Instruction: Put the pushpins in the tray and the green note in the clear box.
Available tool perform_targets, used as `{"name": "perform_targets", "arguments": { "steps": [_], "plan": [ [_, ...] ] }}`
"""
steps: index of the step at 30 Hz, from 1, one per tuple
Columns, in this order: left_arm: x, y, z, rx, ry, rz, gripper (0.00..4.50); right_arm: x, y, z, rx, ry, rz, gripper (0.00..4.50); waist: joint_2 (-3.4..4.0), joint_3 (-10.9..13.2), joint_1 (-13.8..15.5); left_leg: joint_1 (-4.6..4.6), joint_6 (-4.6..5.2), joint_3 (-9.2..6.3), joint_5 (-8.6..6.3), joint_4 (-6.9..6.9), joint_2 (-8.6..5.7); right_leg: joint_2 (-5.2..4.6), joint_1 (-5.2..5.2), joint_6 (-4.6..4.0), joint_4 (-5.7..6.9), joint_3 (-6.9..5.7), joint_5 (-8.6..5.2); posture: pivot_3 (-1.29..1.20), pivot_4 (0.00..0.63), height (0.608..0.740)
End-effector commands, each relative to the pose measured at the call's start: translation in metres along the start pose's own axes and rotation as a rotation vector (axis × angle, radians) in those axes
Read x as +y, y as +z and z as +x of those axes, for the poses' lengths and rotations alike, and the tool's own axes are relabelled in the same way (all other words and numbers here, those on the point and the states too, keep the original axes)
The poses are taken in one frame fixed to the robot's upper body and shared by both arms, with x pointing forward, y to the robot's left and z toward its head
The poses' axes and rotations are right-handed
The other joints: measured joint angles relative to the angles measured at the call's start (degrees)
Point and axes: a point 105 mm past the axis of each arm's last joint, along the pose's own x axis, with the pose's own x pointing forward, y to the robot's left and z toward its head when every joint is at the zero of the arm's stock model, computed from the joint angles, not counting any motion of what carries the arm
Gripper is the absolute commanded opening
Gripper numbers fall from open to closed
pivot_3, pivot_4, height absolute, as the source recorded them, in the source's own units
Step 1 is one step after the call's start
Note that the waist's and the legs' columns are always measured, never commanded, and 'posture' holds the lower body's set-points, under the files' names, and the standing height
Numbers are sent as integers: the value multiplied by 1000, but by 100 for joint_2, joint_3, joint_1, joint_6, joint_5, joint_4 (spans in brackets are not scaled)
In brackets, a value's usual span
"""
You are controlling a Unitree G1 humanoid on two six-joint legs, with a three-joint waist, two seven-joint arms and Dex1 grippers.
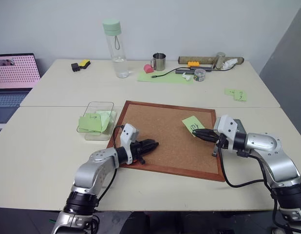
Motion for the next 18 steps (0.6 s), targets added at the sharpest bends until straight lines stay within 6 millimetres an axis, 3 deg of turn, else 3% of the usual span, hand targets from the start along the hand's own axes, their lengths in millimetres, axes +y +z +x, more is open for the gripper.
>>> {"name": "perform_targets", "arguments": {
  "steps": [1, 7, 12, 18],
  "plan": [
    [-27, 23, -3, -127, -107, -214, 2090, -9, 16, 2, -43, -42, -148, 0, -2, 1, 3, 0, 0, 0, 0, 2, 0, 0, 0, 0, -1, -1, 0, 0, 150, 740],
    [-51, 32, 12, -205, -205, -407, 3073, -7, 25, 6, -51, -15, -310, 0, -11, 6, 19, 1, -3, -2, 2, 5, -5, -2, 4, 1, -2, -2, 0, 0, 150, 740],
    [-49, 37, 32, -211, -183, -418, 4113, -2, 33, 8, -66, 14, -395, 0, -17, 9, 20, 2, -27, -3, 15, 5, -5, -1, 5, 0, 1, -3, 1, 0, 150, 740],
    [-54, 38, 55, -192, -210, -425, 4166, 8, 37, 12, -59, 72, -473, 0, -20, 11, 22, 2, -34, -3, 19, 5, -8, -1, 6, 0, -1, -2, 1, 0, 150, 740]
  ]
}}
